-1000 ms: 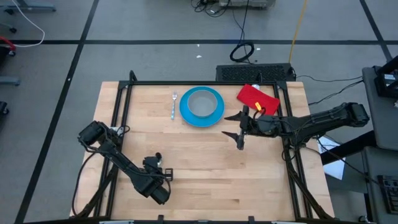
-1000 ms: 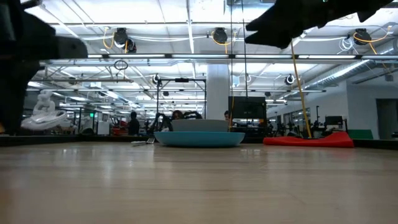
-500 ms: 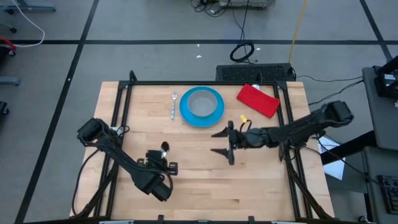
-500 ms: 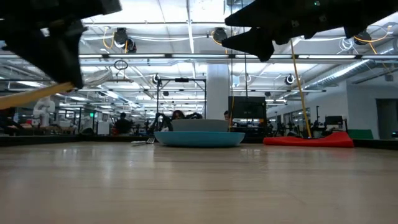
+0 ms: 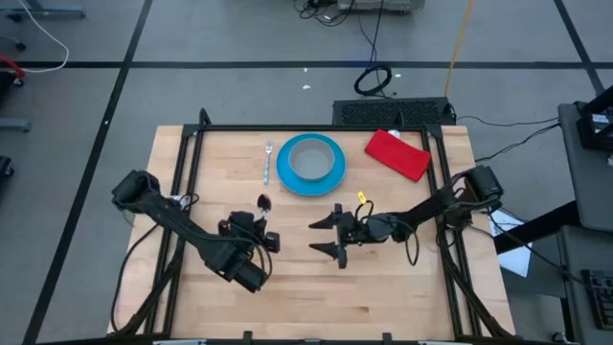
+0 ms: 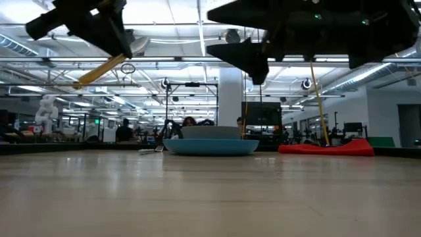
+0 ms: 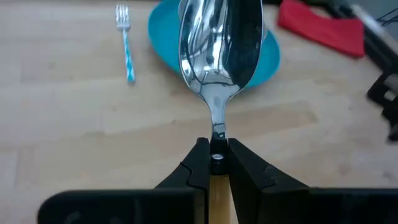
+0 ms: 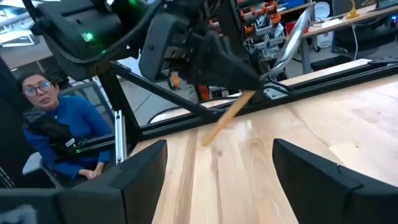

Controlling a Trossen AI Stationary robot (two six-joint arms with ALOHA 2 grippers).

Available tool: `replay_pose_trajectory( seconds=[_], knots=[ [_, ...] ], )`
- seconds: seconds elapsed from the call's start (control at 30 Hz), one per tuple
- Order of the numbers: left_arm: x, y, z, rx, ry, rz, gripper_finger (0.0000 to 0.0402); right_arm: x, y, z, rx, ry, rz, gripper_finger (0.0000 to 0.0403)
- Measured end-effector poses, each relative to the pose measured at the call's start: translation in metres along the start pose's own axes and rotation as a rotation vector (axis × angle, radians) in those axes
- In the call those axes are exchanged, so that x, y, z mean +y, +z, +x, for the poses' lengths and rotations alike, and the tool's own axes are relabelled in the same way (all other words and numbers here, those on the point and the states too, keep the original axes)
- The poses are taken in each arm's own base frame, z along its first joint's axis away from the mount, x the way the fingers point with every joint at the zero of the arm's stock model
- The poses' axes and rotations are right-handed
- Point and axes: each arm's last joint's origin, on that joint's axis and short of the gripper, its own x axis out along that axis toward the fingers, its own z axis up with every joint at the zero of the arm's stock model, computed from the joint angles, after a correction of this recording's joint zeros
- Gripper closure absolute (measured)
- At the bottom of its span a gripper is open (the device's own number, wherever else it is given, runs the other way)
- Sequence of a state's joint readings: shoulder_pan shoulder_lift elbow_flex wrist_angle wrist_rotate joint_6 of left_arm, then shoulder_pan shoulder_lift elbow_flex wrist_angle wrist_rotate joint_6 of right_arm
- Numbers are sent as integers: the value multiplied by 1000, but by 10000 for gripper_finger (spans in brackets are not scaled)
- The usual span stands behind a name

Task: Pick and place plate/cup/fork/spoon on tray
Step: Put the yellow spoon into the grey bowl

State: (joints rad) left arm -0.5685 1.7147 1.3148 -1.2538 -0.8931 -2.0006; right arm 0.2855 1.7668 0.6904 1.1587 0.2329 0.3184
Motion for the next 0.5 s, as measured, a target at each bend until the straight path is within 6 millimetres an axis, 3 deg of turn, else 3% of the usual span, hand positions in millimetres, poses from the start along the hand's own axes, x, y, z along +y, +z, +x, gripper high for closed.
replay_pose_trajectory(
  seconds=[0.27,0.5],
  knots=[
    [-9,20,9,-70,-49,34,359,10,9,43,68,-44,-37,81],
    [-19,30,15,-75,-93,59,366,-8,11,69,46,-132,-41,54]
  ],
)
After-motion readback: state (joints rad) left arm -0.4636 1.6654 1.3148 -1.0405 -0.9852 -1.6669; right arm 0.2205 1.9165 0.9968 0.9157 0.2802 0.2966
